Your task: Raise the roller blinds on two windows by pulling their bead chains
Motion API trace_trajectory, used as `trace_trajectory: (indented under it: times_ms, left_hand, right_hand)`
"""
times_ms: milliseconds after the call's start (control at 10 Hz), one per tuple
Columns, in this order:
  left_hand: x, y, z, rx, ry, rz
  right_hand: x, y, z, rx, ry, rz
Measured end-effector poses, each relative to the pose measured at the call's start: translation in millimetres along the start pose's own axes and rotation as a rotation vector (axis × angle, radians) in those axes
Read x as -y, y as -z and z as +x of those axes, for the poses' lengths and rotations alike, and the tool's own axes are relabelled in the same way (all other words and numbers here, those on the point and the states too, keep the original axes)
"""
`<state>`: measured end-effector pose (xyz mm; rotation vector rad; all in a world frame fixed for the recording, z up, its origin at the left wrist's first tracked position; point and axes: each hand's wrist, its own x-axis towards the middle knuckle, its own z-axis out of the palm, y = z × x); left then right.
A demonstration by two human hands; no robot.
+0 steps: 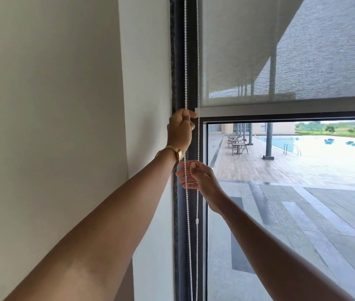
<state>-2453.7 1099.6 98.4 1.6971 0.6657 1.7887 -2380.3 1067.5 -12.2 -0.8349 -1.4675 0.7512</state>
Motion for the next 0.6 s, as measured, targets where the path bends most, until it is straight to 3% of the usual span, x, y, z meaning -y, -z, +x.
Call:
trace_trajectory:
  times_ms: [100, 200, 400, 600]
  left_hand:
    - [11, -5, -4, -0.199, 0.075, -0.018]
    - [17, -13, -11, -0.233, 0.119, -0.023]
    - [17, -38, -40, -0.219, 0.106, 0.299]
    - [-1, -84, -76, -0.151, -0.016, 0.311]
  right_hand:
    - [4, 10, 0, -0.009, -0.020, -0.057]
    - [2, 26, -3, -0.047, -0.062, -0.121]
    - [12, 72, -32, -0.135, -0.004, -0.299]
    - [79, 119, -86, -0.249, 0.260, -0.612]
